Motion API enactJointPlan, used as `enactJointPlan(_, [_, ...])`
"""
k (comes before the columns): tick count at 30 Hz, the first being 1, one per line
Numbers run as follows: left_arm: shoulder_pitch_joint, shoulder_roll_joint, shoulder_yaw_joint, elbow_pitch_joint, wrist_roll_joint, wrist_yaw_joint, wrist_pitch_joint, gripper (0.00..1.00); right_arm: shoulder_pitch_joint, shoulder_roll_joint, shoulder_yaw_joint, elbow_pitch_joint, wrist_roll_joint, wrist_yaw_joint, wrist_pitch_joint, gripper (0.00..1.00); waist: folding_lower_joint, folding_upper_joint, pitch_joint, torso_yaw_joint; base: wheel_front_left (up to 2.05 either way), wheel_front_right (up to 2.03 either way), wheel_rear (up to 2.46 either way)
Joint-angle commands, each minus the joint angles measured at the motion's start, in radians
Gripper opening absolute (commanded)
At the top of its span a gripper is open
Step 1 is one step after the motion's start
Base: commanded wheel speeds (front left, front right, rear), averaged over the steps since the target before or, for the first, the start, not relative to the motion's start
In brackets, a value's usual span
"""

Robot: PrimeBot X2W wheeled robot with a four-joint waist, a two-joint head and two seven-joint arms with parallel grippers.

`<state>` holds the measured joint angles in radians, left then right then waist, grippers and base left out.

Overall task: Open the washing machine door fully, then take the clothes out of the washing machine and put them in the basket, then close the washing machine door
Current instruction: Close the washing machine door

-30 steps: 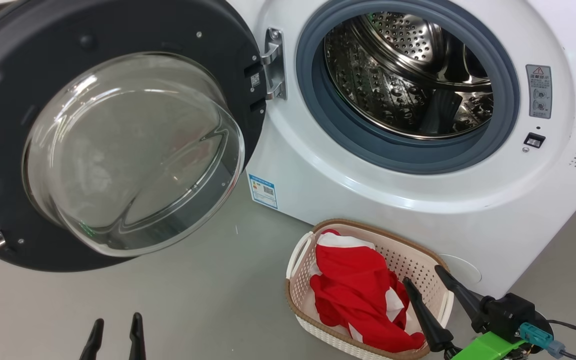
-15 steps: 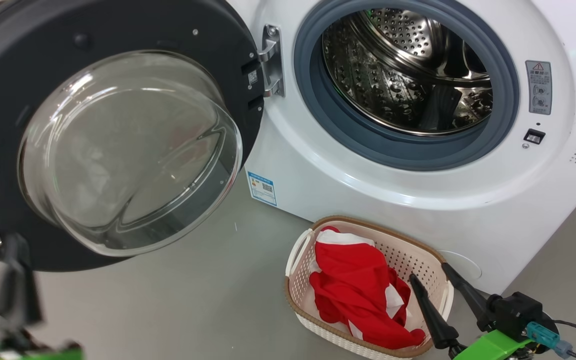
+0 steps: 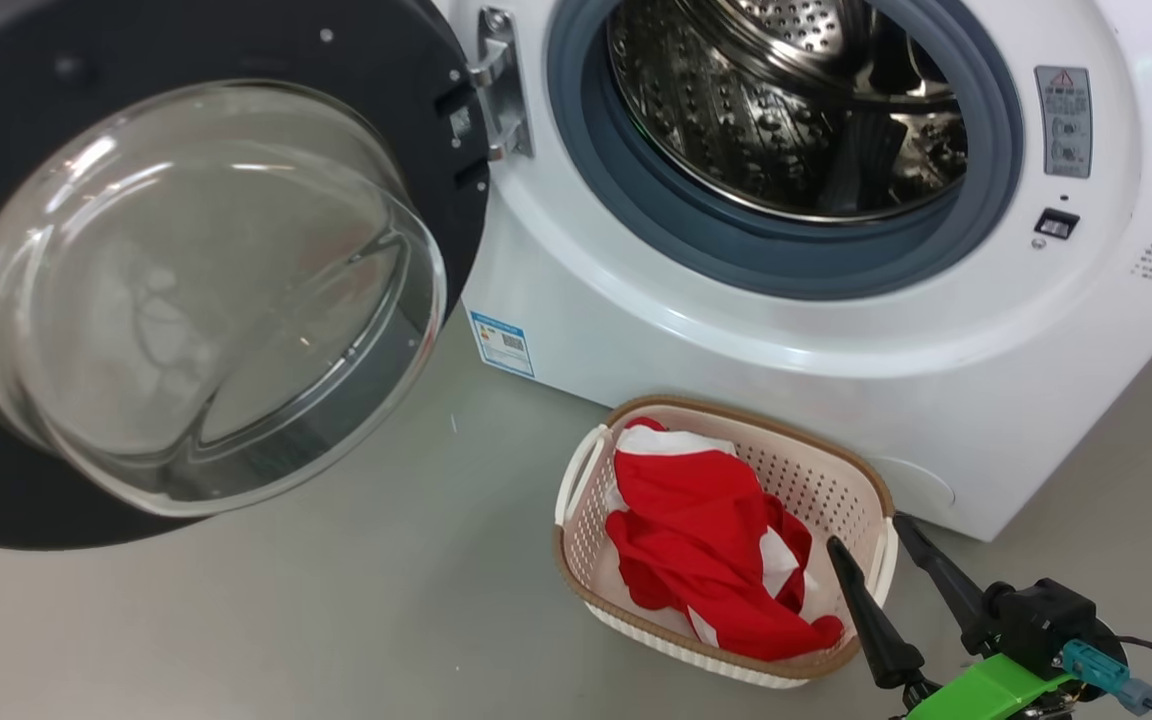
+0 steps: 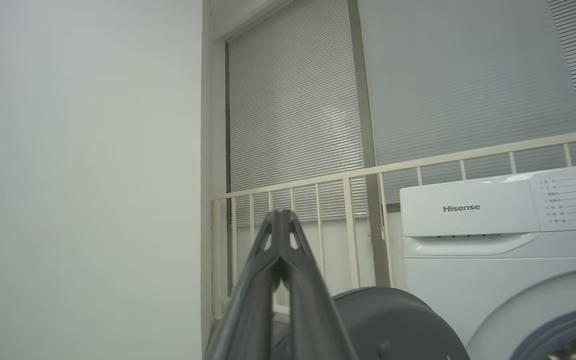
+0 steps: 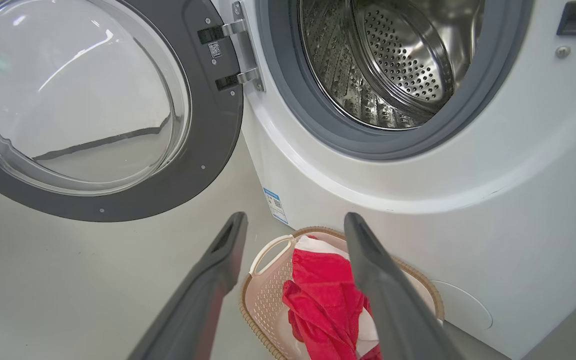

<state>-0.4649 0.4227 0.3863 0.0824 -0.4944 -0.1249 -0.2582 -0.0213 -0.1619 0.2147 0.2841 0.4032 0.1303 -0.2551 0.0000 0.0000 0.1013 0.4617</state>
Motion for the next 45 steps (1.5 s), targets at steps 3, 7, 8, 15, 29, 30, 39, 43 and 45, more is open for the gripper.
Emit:
enactJointPlan(3, [-0.124,0.105,0.077,0.108,-0.128,-0.006,-0.004,0.00,-0.039,-0.015,0.026,-0.026,-0.016,0.000,-0.007,1.00,0.0000,0.0000,0.036,-0.023,0.00,0.00,0.00])
enactJointPlan(7, [-0.192,0.199,0.070,0.287,-0.200,-0.006,-0.004,0.00,-0.054,-0.019,0.033,-0.024,-0.020,0.000,-0.007,1.00,0.0000,0.0000,0.058,-0.038,0.00,0.00,0.00])
enactJointPlan(8, [-0.208,0.214,0.060,0.336,-0.231,-0.006,-0.004,0.00,-0.057,-0.021,0.034,-0.023,-0.021,0.000,-0.007,1.00,0.0000,0.0000,0.063,-0.041,0.00,0.00,0.00])
enactJointPlan(15, [-0.343,0.301,0.012,0.635,-0.529,-0.006,0.172,0.00,-0.074,-0.029,0.042,-0.018,-0.026,0.000,-0.007,1.00,0.0000,0.0000,0.098,-0.051,0.00,0.00,0.00])
enactJointPlan(29, [-0.436,0.367,-0.105,0.872,-0.690,-0.006,0.537,0.00,-0.097,-0.050,0.053,-0.018,-0.034,0.000,-0.007,1.00,0.0000,0.0000,0.145,-0.054,0.00,0.00,0.00])
enactJointPlan(30, [-0.436,0.367,-0.112,0.875,-0.701,-0.006,0.564,0.00,-0.097,-0.051,0.052,-0.018,-0.035,0.000,-0.007,1.00,0.0000,0.0000,0.149,-0.053,0.00,0.00,0.00])
enactJointPlan(39, [-0.409,0.364,-0.159,0.883,-0.751,-0.006,0.703,0.00,-0.102,-0.049,0.057,-0.019,-0.039,0.000,-0.007,1.00,0.0000,0.0000,0.161,-0.054,0.00,0.00,0.00])
enactJointPlan(43, [-0.392,0.354,-0.171,0.868,-0.777,-0.006,0.750,0.00,-0.102,-0.047,0.058,-0.020,-0.038,0.000,-0.007,1.00,0.0000,0.0000,0.159,-0.055,0.00,0.00,0.00])
enactJointPlan(45, [-0.384,0.351,-0.175,0.858,-0.795,-0.006,0.785,0.00,-0.101,-0.045,0.058,-0.019,-0.039,0.000,-0.007,1.00,0.0000,0.0000,0.154,-0.056,0.00,0.00,0.00])
